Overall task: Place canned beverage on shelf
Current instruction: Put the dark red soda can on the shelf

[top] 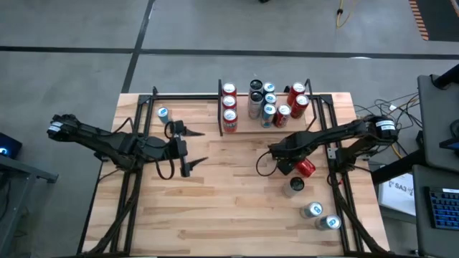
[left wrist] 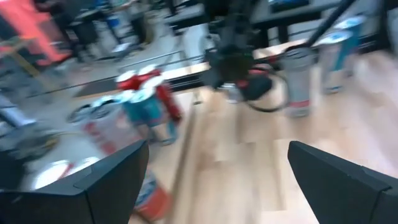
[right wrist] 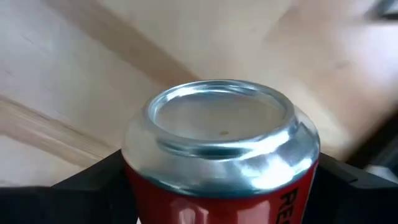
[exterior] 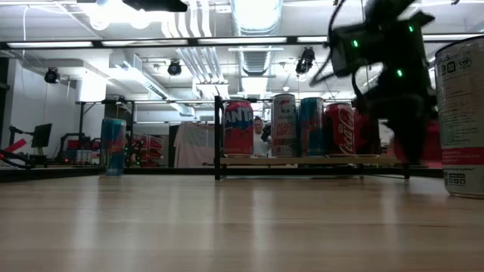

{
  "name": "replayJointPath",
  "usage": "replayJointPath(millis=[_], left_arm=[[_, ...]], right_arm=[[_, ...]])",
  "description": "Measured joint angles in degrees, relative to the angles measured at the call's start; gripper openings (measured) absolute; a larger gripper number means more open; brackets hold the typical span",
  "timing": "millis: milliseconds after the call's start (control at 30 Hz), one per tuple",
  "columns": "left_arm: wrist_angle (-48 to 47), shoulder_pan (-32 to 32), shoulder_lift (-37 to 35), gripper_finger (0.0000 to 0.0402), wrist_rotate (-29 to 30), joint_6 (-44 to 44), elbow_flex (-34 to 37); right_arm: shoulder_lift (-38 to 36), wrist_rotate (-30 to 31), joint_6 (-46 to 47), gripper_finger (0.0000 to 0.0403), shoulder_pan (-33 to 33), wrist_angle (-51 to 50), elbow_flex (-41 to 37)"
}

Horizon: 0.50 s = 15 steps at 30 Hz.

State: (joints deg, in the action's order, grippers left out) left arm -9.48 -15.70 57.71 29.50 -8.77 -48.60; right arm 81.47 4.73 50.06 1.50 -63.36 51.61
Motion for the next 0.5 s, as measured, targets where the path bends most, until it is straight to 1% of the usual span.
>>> replayJointPath(millis=[100, 200, 267, 367, 500], left_arm=[[0.54, -0.02, 0.00, 0.0368, -2.80, 2.41, 0.00], [2.37, -0.02, 0.81, 0.0369, -3.11, 5.01, 0.00], [4.06, -0.04, 2.04, 0.0369, -3.19, 6.31, 0.00], [8.33, -0.04, 4.98, 0.0368, -4.46, 6.78, 0.00], [16.70, -0.12, 10.25, 0.0368, -6.44, 5.31, 0.00]], right_arm=[[-1.76, 3.42, -1.87, 0.0292, 0.01, -2.86, 5.45], [-3.31, 7.33, -5.63, 0.0292, -0.95, -1.19, 11.26], [-3.85, 11.23, -9.64, 0.0292, -2.58, 1.58, 14.78], [-4.26, 18.65, -19.14, 0.0292, -6.53, 9.77, 18.15], [-3.79, 26.74, -34.38, 0.0292, -12.62, 25.61, 18.25]])
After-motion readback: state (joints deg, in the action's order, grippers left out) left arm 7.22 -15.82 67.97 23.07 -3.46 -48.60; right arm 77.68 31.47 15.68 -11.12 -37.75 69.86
